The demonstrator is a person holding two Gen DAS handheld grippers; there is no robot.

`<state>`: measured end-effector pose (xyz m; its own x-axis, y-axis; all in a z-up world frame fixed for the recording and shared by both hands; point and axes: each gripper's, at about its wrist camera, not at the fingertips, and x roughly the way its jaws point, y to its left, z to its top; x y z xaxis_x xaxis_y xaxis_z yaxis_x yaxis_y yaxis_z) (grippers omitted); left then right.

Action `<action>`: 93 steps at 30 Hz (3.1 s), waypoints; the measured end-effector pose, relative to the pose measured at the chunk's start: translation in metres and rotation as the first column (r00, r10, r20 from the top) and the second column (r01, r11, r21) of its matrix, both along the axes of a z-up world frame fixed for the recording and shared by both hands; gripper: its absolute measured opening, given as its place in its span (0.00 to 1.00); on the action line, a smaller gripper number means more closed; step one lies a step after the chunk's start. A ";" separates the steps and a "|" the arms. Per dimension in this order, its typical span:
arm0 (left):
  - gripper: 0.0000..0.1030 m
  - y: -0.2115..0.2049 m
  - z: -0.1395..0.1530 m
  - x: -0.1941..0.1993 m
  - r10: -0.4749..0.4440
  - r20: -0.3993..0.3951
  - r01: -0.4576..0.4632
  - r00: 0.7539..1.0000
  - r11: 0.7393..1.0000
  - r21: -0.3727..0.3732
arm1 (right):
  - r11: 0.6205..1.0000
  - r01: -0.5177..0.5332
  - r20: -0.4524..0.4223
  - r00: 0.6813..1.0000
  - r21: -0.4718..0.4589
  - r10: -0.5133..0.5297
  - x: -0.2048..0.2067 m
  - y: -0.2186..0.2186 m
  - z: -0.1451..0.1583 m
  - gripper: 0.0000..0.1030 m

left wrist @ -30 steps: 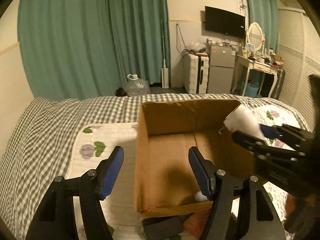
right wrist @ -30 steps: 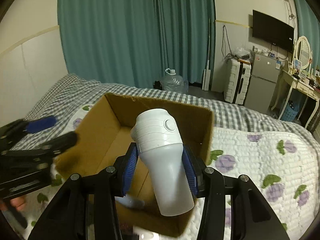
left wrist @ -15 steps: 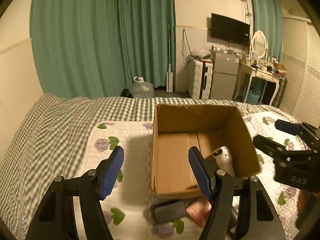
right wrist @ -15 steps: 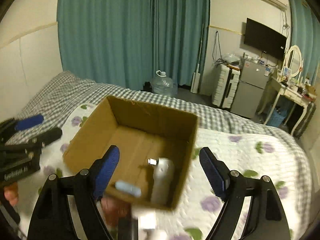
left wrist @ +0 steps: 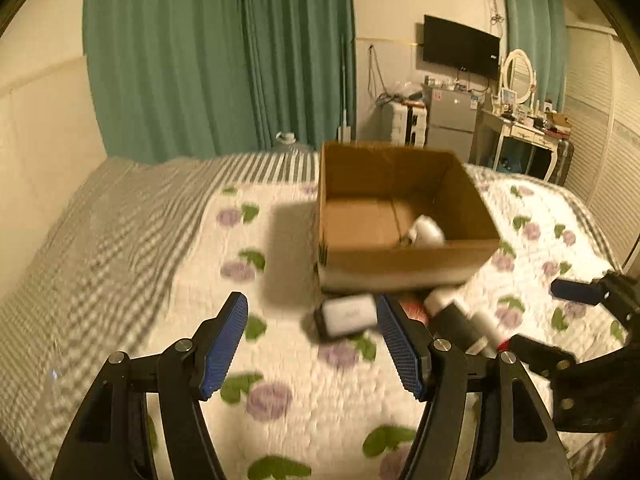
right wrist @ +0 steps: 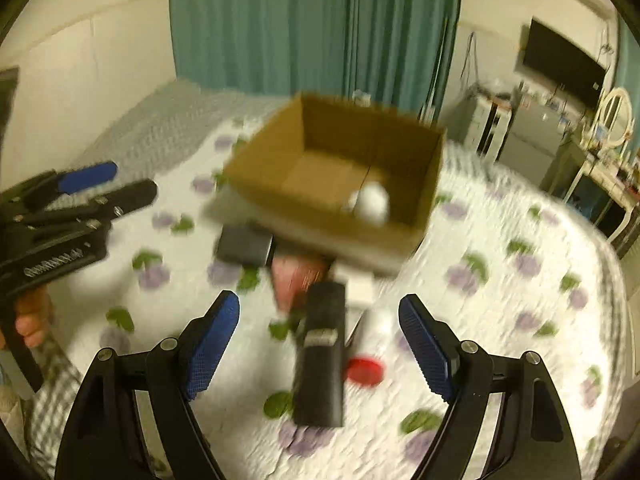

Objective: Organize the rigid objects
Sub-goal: 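Drop the earbud case and hair dryer into the cardboard box, then grasp the black cylindrical bottle with the right gripper and lift it, then grasp the white-and-red deodorant with the left gripper and drop it in the box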

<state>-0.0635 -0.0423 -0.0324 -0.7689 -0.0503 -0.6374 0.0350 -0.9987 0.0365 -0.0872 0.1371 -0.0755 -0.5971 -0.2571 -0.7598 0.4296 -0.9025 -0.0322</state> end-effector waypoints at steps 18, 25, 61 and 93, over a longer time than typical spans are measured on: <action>0.68 -0.023 -0.085 -0.019 0.030 0.172 -0.036 0.985 0.999 0.034 | 0.986 -0.005 0.103 0.995 0.168 -0.012 -0.037 -0.019 -0.090 0.40; 0.68 -0.009 -0.080 -0.019 0.012 0.174 -0.014 0.985 1.000 0.011 | 0.998 -0.006 0.093 0.996 0.069 0.000 -0.021 -0.001 -0.060 0.39; 0.36 0.208 -0.119 -0.050 -0.342 0.280 0.367 0.897 0.929 -0.041 | 0.961 0.266 0.062 0.963 -0.081 -0.261 -0.020 0.158 -0.027 0.39; 0.36 0.064 -0.012 -0.143 -0.146 0.074 0.146 0.986 0.989 -0.002 | 0.987 0.124 -0.094 0.987 -0.098 -0.133 -0.089 0.075 0.047 0.39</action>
